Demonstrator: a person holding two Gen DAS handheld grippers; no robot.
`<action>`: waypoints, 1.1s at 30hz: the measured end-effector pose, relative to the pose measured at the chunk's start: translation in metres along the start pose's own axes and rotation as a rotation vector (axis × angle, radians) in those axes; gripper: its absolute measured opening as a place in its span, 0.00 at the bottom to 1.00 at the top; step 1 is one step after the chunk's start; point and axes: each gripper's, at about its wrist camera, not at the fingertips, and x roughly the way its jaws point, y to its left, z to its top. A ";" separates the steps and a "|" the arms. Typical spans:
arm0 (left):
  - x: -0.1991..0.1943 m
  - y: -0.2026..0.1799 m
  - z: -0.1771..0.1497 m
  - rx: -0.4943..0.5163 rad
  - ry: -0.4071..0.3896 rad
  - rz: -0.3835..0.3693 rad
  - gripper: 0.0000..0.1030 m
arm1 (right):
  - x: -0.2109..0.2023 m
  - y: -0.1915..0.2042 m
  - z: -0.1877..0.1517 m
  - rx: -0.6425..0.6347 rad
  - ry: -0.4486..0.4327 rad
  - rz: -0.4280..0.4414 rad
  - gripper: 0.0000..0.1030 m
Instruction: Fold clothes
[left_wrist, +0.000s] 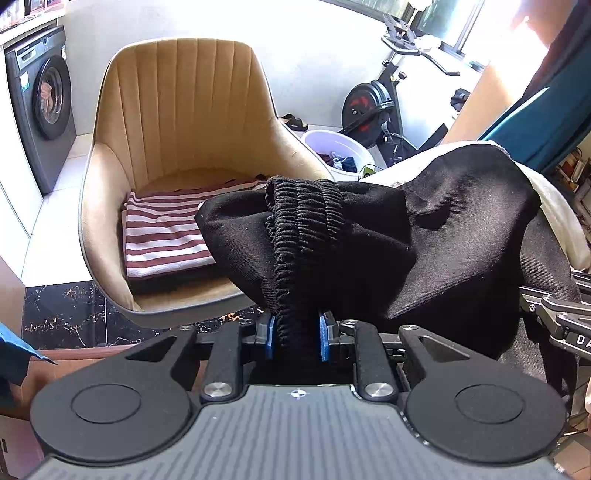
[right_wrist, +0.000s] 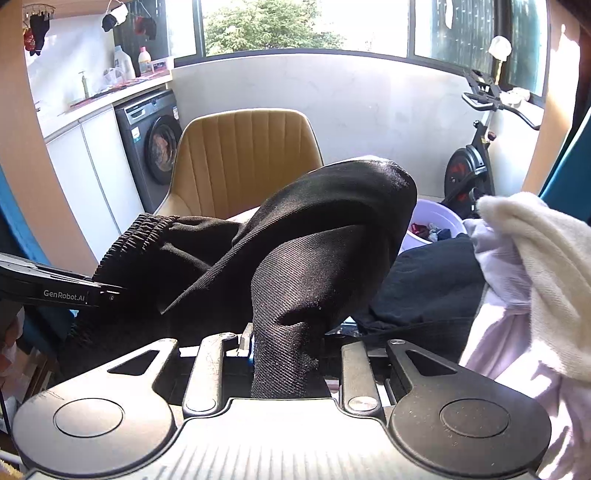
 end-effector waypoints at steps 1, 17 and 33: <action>0.006 0.009 0.003 -0.009 0.012 0.003 0.22 | 0.009 0.005 0.002 0.005 0.007 0.003 0.21; 0.139 0.143 0.098 -0.219 0.049 0.195 0.22 | 0.258 0.011 0.105 -0.066 0.145 0.233 0.21; 0.324 0.259 0.177 -0.308 0.090 0.283 0.22 | 0.557 -0.006 0.182 -0.097 0.260 0.313 0.21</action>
